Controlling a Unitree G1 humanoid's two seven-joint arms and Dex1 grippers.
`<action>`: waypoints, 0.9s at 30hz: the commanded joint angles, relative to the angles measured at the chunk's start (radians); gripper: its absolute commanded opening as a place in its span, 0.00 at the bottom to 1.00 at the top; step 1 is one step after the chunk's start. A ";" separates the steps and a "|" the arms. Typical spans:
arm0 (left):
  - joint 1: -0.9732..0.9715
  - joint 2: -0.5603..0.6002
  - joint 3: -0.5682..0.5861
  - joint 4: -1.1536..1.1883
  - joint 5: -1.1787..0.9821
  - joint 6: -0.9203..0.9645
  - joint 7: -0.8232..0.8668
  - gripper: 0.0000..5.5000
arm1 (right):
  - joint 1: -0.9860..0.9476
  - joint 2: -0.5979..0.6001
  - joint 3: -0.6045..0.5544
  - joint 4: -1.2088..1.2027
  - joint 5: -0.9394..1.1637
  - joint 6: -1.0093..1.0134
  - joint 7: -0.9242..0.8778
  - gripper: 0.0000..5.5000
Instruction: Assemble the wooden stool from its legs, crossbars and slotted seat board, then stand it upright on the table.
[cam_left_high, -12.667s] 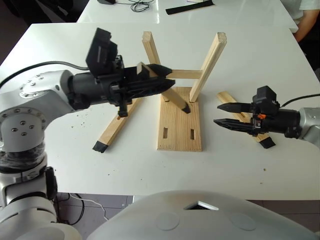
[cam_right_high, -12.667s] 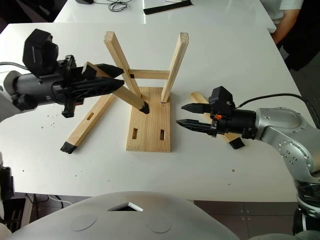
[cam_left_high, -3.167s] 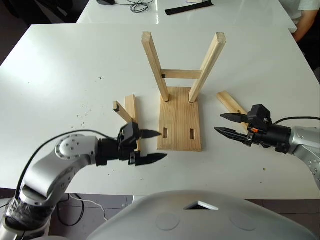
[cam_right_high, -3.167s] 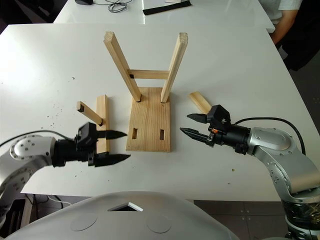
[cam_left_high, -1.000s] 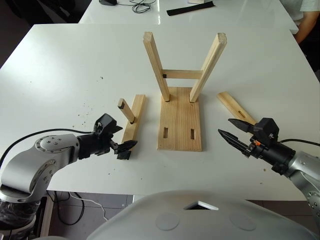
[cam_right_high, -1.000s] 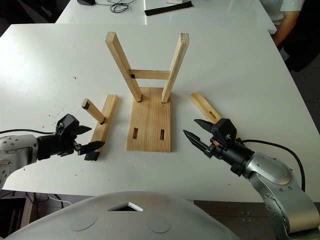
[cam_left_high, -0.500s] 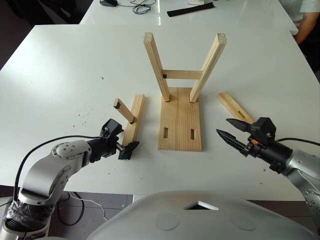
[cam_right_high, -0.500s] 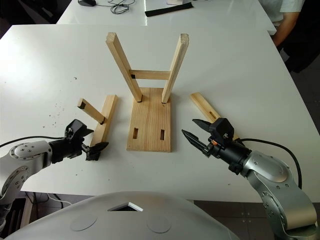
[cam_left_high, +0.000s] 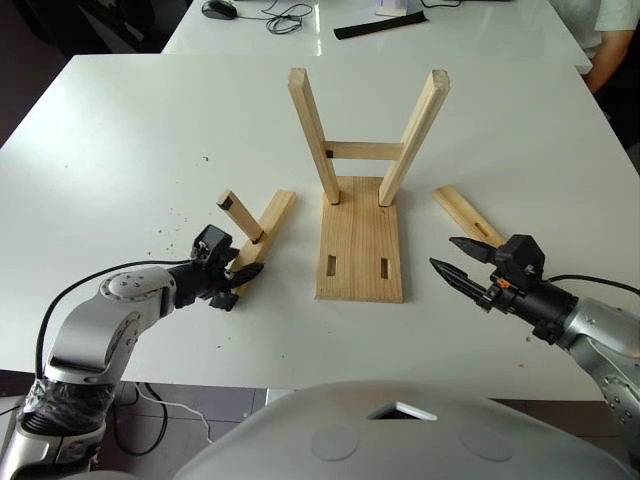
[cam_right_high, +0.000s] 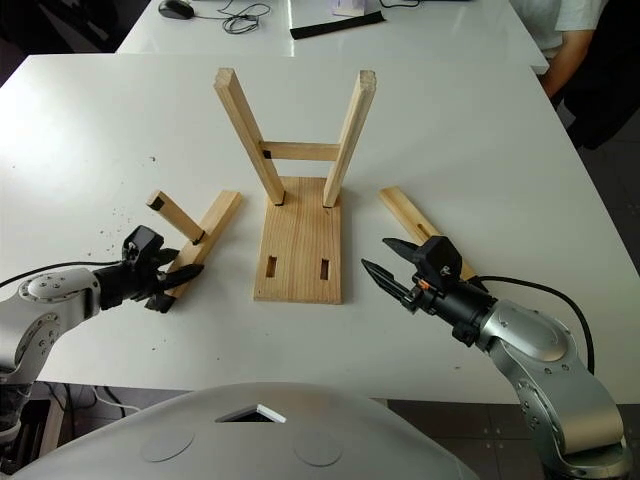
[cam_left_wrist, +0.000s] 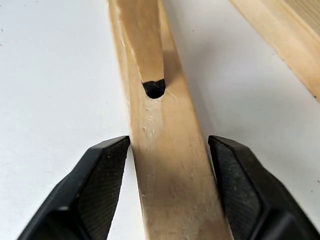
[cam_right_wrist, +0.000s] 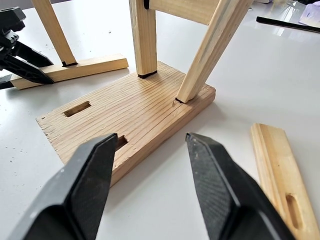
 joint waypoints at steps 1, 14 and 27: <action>-0.044 0.028 -0.021 0.141 0.083 -0.049 -0.017 0.41 | -0.020 -0.012 -0.006 0.018 -0.010 -0.008 0.005 0.46; -0.628 -0.101 0.355 0.386 -0.227 -0.133 -0.059 0.36 | -0.186 -0.069 -0.055 0.102 0.048 0.001 0.065 0.46; -0.674 -0.146 0.395 -0.118 -1.109 0.082 -0.065 0.36 | -0.610 -0.227 -0.254 0.193 0.748 0.224 0.111 0.50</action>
